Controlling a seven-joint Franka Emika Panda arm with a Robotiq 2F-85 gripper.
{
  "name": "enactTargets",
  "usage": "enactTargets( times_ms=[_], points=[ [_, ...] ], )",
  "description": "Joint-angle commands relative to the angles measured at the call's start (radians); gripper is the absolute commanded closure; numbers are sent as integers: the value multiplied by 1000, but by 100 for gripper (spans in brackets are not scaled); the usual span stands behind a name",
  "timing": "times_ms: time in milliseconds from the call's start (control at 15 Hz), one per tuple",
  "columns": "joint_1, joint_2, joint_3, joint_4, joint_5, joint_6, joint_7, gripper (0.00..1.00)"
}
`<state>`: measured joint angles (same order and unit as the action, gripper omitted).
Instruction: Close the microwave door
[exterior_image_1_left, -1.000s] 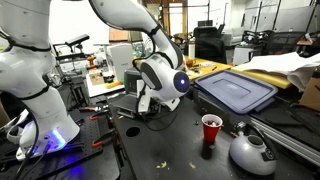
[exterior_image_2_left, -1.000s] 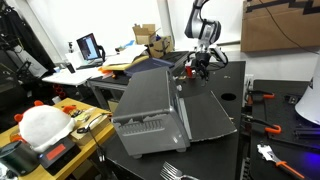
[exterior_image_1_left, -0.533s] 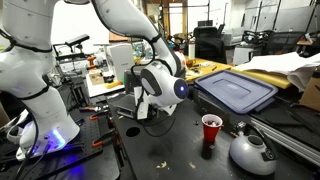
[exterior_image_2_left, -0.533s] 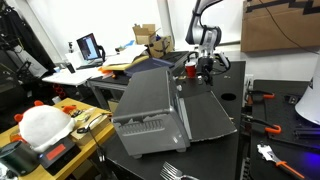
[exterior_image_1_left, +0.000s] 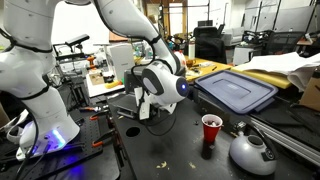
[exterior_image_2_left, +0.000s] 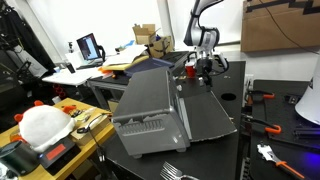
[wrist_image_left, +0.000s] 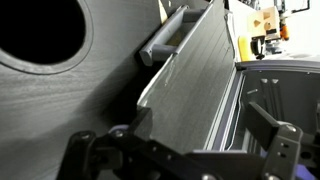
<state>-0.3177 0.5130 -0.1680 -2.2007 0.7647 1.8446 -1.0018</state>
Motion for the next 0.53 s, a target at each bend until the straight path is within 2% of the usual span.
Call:
enactTargets(
  times_ms=[0,467],
  points=[
    [-8,-12,4,18,-33,5,0,0],
    [-4,7,7,31,-91,41,10,0]
  ],
)
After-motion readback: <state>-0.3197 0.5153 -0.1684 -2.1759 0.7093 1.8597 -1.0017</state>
